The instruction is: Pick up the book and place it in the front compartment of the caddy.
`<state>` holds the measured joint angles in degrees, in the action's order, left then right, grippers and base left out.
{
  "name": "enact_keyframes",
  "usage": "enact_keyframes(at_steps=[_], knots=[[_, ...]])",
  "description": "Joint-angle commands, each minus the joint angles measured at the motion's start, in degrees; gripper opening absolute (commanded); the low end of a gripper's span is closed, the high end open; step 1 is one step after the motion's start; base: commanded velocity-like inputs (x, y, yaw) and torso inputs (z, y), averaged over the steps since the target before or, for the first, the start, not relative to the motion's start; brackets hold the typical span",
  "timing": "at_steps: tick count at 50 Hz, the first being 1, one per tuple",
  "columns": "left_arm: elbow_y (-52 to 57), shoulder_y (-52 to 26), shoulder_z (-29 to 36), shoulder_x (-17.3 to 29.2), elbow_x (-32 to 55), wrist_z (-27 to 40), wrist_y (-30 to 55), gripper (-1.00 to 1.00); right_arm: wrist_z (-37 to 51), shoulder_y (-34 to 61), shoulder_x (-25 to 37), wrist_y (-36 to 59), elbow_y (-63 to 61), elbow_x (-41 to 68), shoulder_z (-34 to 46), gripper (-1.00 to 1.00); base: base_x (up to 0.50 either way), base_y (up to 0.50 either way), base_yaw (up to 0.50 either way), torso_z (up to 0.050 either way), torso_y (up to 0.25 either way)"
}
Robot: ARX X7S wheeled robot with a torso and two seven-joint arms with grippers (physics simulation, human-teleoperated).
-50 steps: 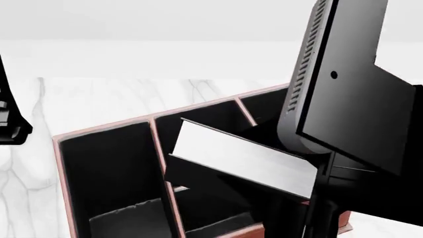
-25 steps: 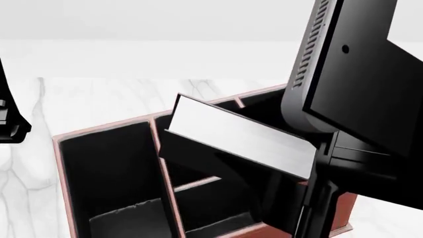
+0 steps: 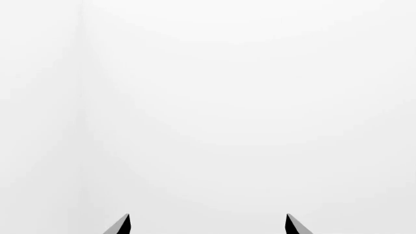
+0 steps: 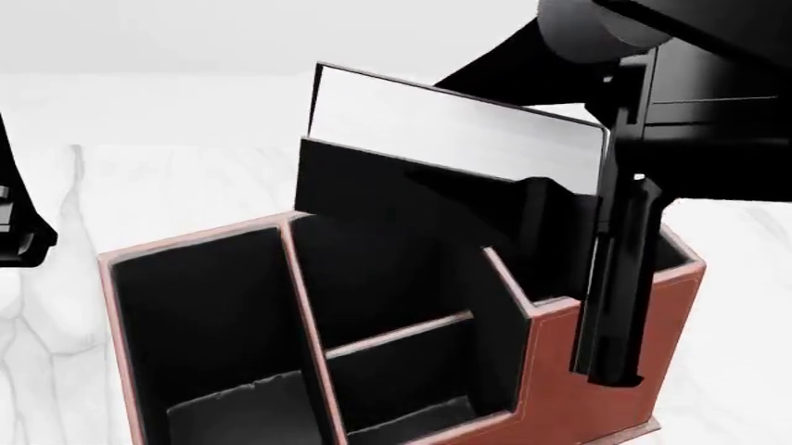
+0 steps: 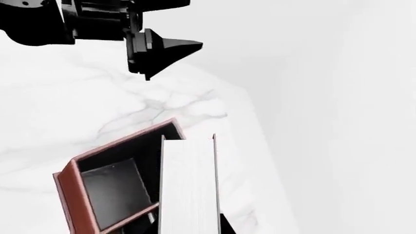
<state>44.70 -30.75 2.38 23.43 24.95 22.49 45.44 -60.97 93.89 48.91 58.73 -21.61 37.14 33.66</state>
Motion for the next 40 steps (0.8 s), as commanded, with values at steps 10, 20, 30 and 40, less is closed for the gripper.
enact_keyframes(at_steps=[10,20,30,40], knots=[[-0.10,-0.51,-1.78,-0.44,0.37,-0.57,-0.26,1.00,-17.51,9.40,-9.08,-27.18,25.35,-18.74,14.36,-1.00,0.00,0.00,0.00,0.000,0.001],[-0.26,-0.74,-1.57,-0.26,0.44,-0.41,-0.24,1.00,-19.30,8.63,-13.20,-36.54,35.60,-20.69,16.18,-1.00,0.00,0.00,0.00,0.000,0.001],[-0.61,-0.89,-1.11,-0.24,0.30,-0.26,-0.55,1.00,-21.25,9.22,-18.48,-38.26,46.19,-17.53,15.19,-1.00,0.00,0.00,0.00,0.000,0.001],[-0.58,-0.77,-1.17,-0.09,0.48,-0.08,-0.67,1.00,-24.50,10.61,-22.86,-36.53,55.04,-14.83,15.63,-1.00,0.00,0.00,0.00,0.000,0.001]])
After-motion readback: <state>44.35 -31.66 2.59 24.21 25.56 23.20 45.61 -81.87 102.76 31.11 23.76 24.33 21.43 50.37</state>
